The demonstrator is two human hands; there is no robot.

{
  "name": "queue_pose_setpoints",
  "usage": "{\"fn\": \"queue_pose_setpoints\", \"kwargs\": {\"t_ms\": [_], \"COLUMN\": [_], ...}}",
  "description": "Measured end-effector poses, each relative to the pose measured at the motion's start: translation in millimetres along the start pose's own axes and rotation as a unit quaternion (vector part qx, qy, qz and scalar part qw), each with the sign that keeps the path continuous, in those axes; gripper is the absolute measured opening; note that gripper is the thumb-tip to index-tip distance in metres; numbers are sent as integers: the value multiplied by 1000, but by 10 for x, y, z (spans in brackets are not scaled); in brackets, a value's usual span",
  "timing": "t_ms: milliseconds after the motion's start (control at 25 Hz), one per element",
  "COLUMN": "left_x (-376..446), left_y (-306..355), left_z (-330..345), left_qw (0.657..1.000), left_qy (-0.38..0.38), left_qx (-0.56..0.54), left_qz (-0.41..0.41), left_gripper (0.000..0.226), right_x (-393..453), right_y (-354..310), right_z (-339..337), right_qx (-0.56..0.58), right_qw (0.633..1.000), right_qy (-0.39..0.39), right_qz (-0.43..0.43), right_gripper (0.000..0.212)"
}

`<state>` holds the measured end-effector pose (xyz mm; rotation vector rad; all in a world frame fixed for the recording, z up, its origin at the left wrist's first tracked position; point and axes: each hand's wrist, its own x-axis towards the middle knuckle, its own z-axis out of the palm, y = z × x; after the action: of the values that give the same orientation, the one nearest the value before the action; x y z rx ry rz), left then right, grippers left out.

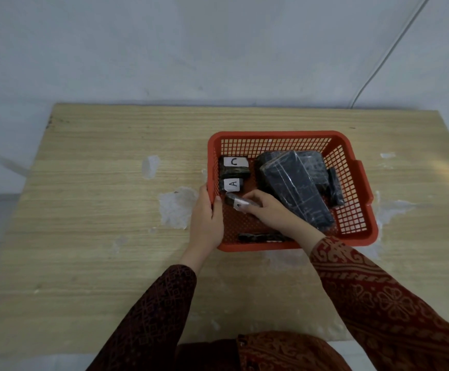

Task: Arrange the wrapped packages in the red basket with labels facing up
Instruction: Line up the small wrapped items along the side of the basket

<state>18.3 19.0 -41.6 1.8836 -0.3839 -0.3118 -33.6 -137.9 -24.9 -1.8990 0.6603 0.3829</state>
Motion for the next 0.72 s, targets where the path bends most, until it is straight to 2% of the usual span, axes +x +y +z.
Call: {"fn": "queue_pose_setpoints", "kwargs": {"t_ms": [160, 280, 360, 520, 720], "left_x": [6, 10, 9, 1, -3], "left_y": [-14, -19, -19, -10, 1], "left_z": [-7, -1, 2, 5, 5], "left_qw": [1000, 1000, 1000, 1000, 1000], "left_qy": [-1, -2, -3, 1, 3], "left_qx": [3, -1, -6, -11, -8], "left_qz": [-1, -7, -9, -11, -14], "left_gripper": [33, 33, 32, 30, 29], "right_x": [69, 119, 139, 115, 144], "right_y": [3, 6, 6, -11, -89], "right_z": [49, 99, 122, 206, 192], "right_qx": [-94, -148, -226, -346, -441], "right_qw": [994, 983, 962, 916, 869], "right_qy": [47, 88, 114, 127, 149], "right_qz": [-39, -70, -105, -157, -168], "right_gripper": [35, 29, 28, 45, 26]}}
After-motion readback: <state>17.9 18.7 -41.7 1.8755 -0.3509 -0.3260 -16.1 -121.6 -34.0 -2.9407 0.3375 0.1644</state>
